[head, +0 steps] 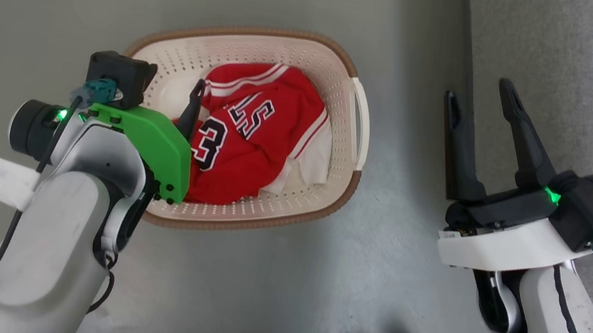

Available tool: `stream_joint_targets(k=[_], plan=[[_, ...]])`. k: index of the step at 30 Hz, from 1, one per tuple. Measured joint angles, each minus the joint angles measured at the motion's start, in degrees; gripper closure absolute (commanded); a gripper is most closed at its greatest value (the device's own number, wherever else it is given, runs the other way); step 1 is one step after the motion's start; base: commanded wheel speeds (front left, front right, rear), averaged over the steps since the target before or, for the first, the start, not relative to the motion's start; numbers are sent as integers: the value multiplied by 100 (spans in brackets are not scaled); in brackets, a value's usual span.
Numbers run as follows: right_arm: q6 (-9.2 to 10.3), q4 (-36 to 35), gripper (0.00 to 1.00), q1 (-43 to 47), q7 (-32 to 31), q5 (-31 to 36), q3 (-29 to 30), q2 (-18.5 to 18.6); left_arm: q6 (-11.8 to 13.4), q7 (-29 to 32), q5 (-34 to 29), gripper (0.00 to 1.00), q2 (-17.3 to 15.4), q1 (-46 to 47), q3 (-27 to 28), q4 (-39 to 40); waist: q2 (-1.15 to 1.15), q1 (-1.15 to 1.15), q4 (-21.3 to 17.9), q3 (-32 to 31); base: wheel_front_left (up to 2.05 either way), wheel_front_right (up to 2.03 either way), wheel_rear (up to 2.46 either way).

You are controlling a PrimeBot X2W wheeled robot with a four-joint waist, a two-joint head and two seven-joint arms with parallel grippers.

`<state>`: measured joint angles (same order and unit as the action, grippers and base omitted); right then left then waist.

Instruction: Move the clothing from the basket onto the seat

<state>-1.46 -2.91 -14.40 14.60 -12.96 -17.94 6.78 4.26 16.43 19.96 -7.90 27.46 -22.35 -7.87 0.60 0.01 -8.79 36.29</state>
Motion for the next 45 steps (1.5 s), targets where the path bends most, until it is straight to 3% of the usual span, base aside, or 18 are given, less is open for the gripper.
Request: stream_joint_targets(k=[23,32,45], plan=[[-208,11,0,-900,1,-124,-162,-331,182,266,-411,0,-21,1049,352,-1102,0,1,-702,1710,0,0,0],[-224,52,0,-1006,1,-216,-194,-366,188,157,-360,0,-9,1235,649,-1304,0,0,-1033,2019,0,0,0],[-223,137,0,-983,1,-349,-230,-398,233,152,-455,0,-2,1420,538,-1760,0,0,-1256,2132,0,0,0]])
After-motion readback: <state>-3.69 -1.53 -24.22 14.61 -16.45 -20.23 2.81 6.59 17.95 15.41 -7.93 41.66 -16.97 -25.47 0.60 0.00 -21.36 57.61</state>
